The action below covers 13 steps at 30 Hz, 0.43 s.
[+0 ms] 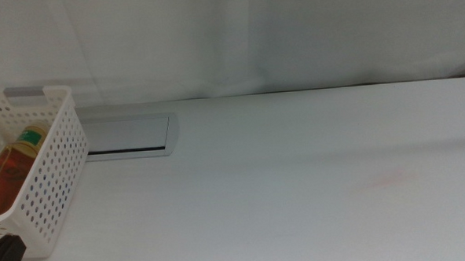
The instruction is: Use arms to grab the bottles and put them into the dustbin to the left of the table.
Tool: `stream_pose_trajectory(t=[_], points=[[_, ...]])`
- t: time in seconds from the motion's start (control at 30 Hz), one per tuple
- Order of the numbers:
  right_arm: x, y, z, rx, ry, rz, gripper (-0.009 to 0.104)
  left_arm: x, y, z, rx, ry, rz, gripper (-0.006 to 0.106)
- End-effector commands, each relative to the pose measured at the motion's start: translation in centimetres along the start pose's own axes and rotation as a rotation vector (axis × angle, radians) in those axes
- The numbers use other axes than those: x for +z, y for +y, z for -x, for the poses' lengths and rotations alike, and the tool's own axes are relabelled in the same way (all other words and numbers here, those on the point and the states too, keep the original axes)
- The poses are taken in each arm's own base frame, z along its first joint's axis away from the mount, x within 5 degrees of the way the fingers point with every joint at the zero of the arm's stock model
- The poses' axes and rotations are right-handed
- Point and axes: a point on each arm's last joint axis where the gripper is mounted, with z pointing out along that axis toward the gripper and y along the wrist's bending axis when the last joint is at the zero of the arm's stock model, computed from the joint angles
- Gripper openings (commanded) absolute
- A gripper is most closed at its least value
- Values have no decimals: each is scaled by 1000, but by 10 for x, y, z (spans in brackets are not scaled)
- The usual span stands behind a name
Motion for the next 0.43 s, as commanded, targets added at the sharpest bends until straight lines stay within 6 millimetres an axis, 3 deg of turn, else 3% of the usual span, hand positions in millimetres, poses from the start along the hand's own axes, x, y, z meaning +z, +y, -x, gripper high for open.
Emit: stream_pose_trajectory(t=[0.0,0.13,0.27,0.4], points=[[0,0,-1,-19,-2,-5,-2,1,4,-8,2,-13,34,-2],[0,0,-1,-19,-2,-5,-2,-3,7,-12,-40,-54,67,-2],[0,0,-1,-19,-2,-5,-2,-11,8,-18,46,-141,86,-3],[0,0,-1,-18,-4,-5,-2,-4,10,-40,32,-95,88,-3]])
